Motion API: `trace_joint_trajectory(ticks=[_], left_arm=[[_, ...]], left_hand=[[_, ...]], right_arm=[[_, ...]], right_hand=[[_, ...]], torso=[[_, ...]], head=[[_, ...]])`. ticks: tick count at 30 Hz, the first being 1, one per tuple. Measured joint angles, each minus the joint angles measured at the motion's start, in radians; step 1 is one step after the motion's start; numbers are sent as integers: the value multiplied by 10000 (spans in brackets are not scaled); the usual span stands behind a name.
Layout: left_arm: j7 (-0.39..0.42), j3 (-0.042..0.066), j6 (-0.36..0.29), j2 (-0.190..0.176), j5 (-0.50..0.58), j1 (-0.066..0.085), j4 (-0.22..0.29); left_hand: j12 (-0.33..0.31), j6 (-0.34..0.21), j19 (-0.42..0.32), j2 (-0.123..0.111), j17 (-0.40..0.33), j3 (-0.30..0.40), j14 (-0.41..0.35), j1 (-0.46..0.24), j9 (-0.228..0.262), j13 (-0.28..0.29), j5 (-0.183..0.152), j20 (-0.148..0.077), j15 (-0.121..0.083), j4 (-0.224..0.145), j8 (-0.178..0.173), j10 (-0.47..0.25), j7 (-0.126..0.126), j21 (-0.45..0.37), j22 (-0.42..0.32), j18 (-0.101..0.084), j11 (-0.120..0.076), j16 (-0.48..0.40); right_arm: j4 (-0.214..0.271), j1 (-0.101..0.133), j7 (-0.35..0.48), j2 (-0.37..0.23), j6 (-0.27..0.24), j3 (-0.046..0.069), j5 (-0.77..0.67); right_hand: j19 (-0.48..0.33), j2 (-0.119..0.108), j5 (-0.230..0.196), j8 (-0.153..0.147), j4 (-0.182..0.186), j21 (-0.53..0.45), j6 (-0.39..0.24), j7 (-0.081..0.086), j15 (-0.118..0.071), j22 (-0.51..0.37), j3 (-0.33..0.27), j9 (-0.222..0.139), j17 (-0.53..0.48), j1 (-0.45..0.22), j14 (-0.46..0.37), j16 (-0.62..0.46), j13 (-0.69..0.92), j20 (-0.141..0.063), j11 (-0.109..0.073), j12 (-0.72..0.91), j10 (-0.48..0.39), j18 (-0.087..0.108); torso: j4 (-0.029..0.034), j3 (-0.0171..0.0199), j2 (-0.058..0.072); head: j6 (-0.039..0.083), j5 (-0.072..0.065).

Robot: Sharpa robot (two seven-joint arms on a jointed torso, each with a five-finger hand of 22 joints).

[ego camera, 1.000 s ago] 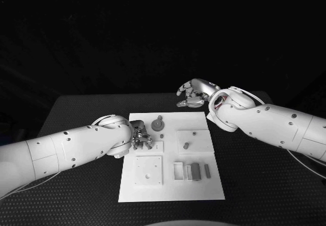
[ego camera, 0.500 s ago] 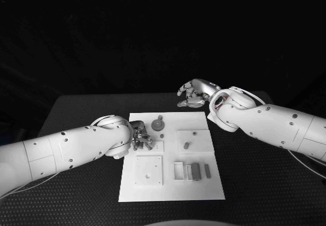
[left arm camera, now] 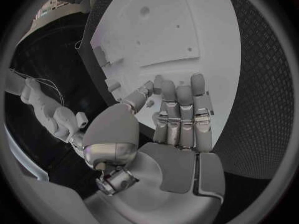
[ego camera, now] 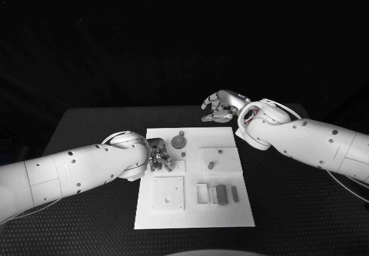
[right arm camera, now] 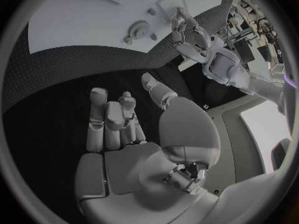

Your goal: Assemble the parts on the task board

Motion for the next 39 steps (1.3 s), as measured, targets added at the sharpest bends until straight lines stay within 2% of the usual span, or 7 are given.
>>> trace_joint_trajectory(ticks=[9,18,25,31,35,39], left_arm=[[45,-75,163,-17,-132,-4,118],[96,-82,336,-9,-140,-5,146],[149,-93,146,-49,-92,-21,136],[174,-95,-381,-187,306,-37,47],[152,-113,-983,-262,855,-57,-47],[116,-115,-1609,-323,1350,-63,-109]], left_hand=[[38,38,0,-7,0,72,2,7,-51,0,-18,0,0,-75,-13,37,-37,38,-1,0,-6,39],[73,37,22,-7,1,60,2,7,-43,1,40,-21,0,-87,-37,46,-37,38,-1,0,-14,78],[181,130,41,-7,1,46,56,7,-45,2,122,-37,-47,-100,19,67,-51,127,-1,-1,-2,174],[221,131,59,-7,2,44,57,7,-62,2,122,-55,-46,-99,30,71,-52,154,-1,-1,-4,192],[281,194,98,62,-7,41,117,-62,-116,2,124,-64,-82,-97,31,111,-52,226,-1,0,-25,244],[452,288,200,127,-11,7,255,-127,-122,21,759,-160,-113,-107,50,179,-58,342,-1,-3,-41,387]], right_arm=[[7,-2,0,-13,3,0,14],[3,-5,0,-13,4,0,25],[0,-12,0,-13,4,0,30],[-6,-20,0,-12,3,0,32],[-16,-25,0,-13,3,0,34],[-17,-26,0,-15,3,0,35]], right_hand=[[-4,-41,0,0,0,0,-1,-1,0,0,0,1,-9,-40,0,0,-9,3,0,0,0,0],[-17,-41,0,0,0,0,21,21,0,0,0,1,-9,-40,0,0,-8,17,0,0,0,0],[-19,-41,0,0,-1,0,20,21,0,0,0,1,-8,-40,0,0,-8,18,0,0,0,0],[-20,-41,0,0,-1,0,20,21,0,0,0,1,-8,-40,0,0,-7,20,0,0,0,0],[-21,-41,0,0,27,0,20,21,0,0,28,2,-8,-40,0,0,-7,21,0,11,0,0],[-33,-41,0,0,27,0,19,20,0,0,28,2,-8,-40,0,0,-12,32,0,39,0,0]], torso=[[-4,7,2],[-10,6,3],[-10,6,8],[-12,6,11],[-15,4,11],[-13,7,11]], head=[[5,13],[-3,23],[9,14],[23,6],[25,-5],[19,-11]])
